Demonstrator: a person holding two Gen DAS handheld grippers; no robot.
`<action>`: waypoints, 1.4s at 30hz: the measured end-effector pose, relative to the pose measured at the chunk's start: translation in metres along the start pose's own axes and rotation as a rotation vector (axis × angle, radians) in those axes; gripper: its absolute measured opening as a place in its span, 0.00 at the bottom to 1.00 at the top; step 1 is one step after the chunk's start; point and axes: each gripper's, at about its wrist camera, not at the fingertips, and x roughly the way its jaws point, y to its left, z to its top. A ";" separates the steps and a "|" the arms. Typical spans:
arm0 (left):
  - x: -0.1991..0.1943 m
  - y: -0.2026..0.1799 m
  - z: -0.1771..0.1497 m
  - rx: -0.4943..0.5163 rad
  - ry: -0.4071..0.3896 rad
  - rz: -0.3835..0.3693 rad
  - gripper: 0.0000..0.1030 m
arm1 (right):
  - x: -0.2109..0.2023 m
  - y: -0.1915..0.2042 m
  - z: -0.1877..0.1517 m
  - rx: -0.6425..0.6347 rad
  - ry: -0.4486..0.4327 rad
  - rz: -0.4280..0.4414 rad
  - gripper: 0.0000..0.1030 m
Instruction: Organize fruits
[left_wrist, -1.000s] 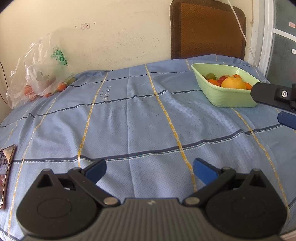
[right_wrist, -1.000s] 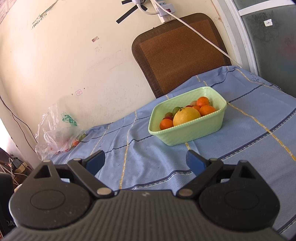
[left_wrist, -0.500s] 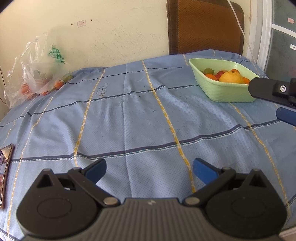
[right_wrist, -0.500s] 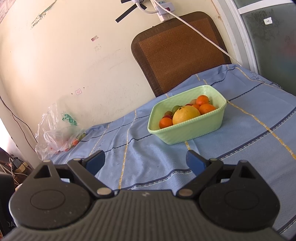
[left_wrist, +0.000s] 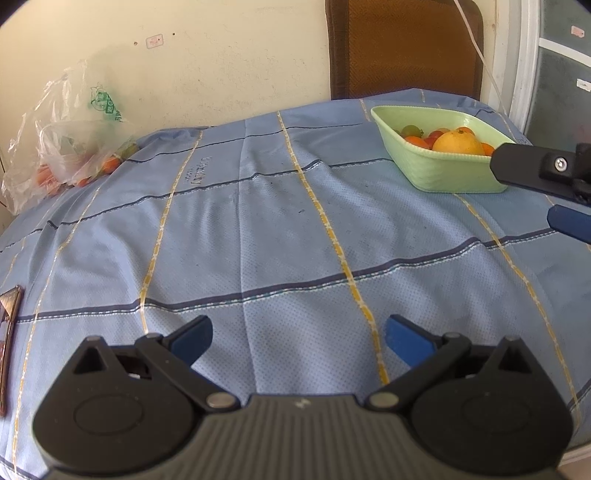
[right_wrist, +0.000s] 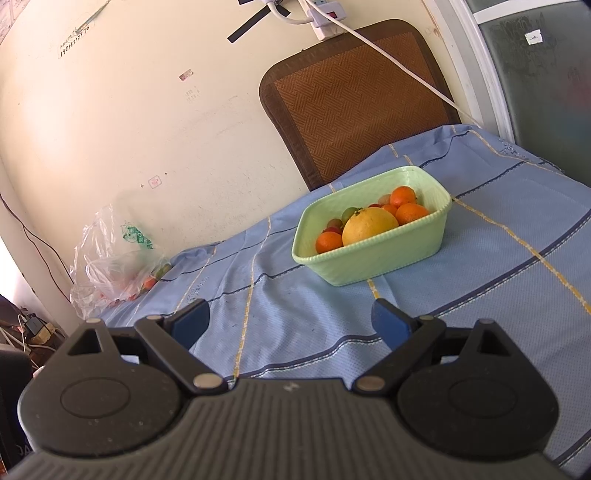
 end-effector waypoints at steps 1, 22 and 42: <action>0.000 0.000 0.000 0.001 0.001 0.000 1.00 | 0.000 0.000 0.000 0.000 0.001 0.000 0.93; 0.011 -0.005 -0.001 0.016 0.064 -0.024 1.00 | 0.006 -0.002 -0.001 0.009 0.015 0.002 0.93; 0.014 -0.007 0.001 0.021 0.078 -0.045 1.00 | 0.008 -0.008 0.000 0.026 0.023 -0.003 0.93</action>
